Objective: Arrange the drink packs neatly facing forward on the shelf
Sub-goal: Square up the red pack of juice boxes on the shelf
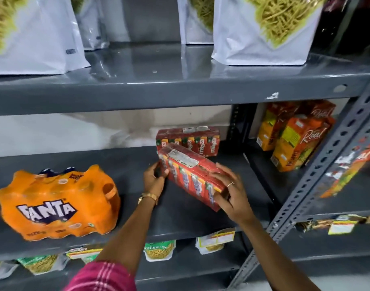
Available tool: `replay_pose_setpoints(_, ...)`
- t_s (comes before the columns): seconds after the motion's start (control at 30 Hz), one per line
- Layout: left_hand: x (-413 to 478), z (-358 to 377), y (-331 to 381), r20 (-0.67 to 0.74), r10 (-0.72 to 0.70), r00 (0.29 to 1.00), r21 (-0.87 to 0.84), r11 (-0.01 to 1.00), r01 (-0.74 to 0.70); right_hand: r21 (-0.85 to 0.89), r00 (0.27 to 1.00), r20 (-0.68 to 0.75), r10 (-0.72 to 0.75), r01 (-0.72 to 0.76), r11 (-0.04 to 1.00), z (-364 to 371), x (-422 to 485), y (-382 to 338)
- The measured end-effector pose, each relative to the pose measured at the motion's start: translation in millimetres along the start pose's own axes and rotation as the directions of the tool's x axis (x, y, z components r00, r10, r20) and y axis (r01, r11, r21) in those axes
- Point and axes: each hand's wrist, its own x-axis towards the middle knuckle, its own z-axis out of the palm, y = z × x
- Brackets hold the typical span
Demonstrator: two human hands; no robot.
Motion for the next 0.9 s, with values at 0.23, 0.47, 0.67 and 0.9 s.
replay_pose_setpoints(0.23, -58.7, 25.1, 23.0, -0.054, 0.063, 0.997, 0.044, 0.997, -0.06, 0.502, 0.888, 0.156, 0.433, -0.449, 0.739, -1.0, 14.3, -9.1)
replay_pose_setpoints(0.47, -117.7, 59.4, 37.6, 0.435, -0.03, 0.9, 0.185, 0.981, -0.056, 0.732, 0.715, 0.333, 0.614, -0.607, 0.31, 0.4, -8.9, -49.6)
replay_pose_setpoints(0.67, -75.1, -41.8, 24.0, 0.492, -0.062, 0.868, -0.188, 0.966, 0.176, 0.543, 0.761, 0.544, 0.355, -0.641, 0.543, 30.2, -79.1, -94.6)
replay_pose_setpoints(0.9, -80.9, -51.8, 0.7, -0.296, -0.174, 0.939, -0.133, 0.981, 0.14, 0.483, 0.732, 0.137, 0.668, -0.638, 0.6, 14.8, -9.3, -30.2)
